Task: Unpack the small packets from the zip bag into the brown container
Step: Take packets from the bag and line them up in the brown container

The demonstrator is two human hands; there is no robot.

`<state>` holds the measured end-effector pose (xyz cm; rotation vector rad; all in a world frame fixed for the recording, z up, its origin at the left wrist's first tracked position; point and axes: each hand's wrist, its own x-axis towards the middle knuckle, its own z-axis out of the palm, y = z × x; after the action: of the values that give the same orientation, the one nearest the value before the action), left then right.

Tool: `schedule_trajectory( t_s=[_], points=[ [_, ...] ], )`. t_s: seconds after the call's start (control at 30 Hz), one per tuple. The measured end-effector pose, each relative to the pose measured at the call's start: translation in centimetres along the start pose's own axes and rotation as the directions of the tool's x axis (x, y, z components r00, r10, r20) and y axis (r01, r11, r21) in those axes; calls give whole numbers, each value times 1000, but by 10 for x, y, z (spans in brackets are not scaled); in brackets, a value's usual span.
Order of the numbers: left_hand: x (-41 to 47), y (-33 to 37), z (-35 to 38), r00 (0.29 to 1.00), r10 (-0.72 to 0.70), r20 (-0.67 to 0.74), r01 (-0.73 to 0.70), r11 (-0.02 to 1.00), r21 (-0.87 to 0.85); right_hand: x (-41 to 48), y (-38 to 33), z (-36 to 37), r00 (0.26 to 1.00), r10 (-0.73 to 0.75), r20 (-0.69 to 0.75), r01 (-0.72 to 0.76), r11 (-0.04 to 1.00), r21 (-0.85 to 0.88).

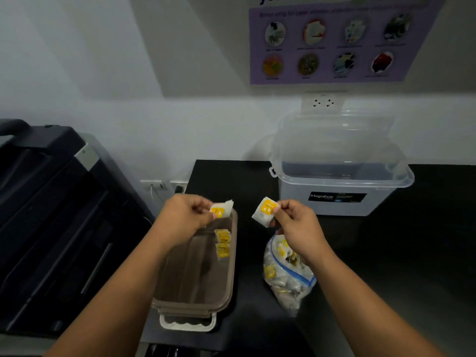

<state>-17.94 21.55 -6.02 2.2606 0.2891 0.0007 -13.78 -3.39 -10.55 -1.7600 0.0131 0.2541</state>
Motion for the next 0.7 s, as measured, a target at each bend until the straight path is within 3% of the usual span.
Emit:
schedule_trajectory(
  t_s=[0.1, 0.3, 0.7],
  points=[
    [0, -22, -2, 994, -7, 105, -20, 967, 255, 0, -5, 14, 1000, 3, 20, -3, 1000, -10],
    [6, -42, 25, 935, -123, 334, -89, 829, 553, -2, -9, 33, 999, -29, 34, 30, 999, -26],
    [27, -51, 64, 890, -50, 454, -320, 640, 698, -11, -10, 27, 999, -28, 38, 32, 993, -115]
  ],
)
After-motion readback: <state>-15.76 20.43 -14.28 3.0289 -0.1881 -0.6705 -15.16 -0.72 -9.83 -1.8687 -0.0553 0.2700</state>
